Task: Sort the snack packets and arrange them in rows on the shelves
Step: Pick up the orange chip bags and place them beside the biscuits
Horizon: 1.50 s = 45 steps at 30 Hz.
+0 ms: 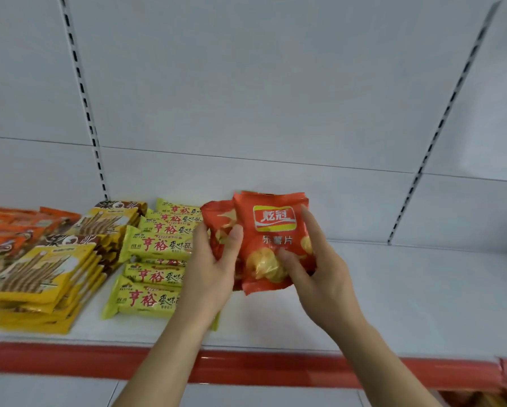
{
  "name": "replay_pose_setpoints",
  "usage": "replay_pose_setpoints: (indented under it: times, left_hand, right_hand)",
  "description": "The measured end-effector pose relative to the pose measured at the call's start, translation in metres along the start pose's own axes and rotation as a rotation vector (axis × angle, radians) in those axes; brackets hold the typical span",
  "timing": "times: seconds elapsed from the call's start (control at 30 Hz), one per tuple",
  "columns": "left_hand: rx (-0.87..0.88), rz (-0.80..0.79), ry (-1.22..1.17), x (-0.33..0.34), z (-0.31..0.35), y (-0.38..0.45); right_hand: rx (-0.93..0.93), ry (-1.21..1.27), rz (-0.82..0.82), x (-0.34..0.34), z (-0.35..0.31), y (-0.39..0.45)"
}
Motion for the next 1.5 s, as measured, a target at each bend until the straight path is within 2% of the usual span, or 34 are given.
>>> replay_pose_setpoints:
  times: [0.1,0.17,0.23,0.3,0.47,0.53,1.1,1.37,1.43,1.5]
  left_hand:
    - [-0.004,0.116,-0.002,-0.015,-0.002,0.005]
    - [-0.015,0.169,-0.003,-0.025,-0.002,0.007]
    - [-0.017,0.193,0.008,-0.031,-0.001,0.007]
    - [-0.015,0.201,0.03,-0.033,-0.003,0.006]
    - [-0.051,0.193,0.044,-0.034,-0.007,0.005]
    - [-0.056,0.182,0.048,-0.033,-0.007,0.005]
    - [-0.061,0.144,0.079,-0.022,-0.007,0.007]
    - [-0.049,0.123,0.084,-0.018,-0.005,0.004]
    - [-0.049,0.098,0.069,-0.016,-0.004,0.004]
    - [-0.047,0.072,0.036,-0.012,-0.002,0.004]
  right_hand:
    - [0.128,-0.083,0.168,-0.013,0.026,0.019]
    - [0.257,-0.1,0.166,-0.012,0.041,0.031]
    - [0.259,-0.115,0.08,0.001,0.043,0.039]
    - [0.183,-0.19,-0.022,0.022,0.037,0.042]
    - [0.125,-0.638,-0.346,0.061,0.044,0.04]
    - [0.125,-0.714,-0.394,0.062,0.048,0.04]
    - [-0.011,-0.619,-0.601,0.033,0.055,0.04]
    - [0.033,-0.588,-0.548,0.031,0.049,0.035]
    - [0.056,-0.529,-0.37,0.023,0.043,0.033]
    - [0.087,-0.336,-0.13,0.012,0.029,0.027]
Point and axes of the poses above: each hand's wrist, its own y-axis towards the middle knuckle, its own x-axis out of the palm, z = x × y, the point moved 2 cm from there along y, towards the middle knuckle, and after that the axes turned 10 degrees about -y, right-handed, at the moved point
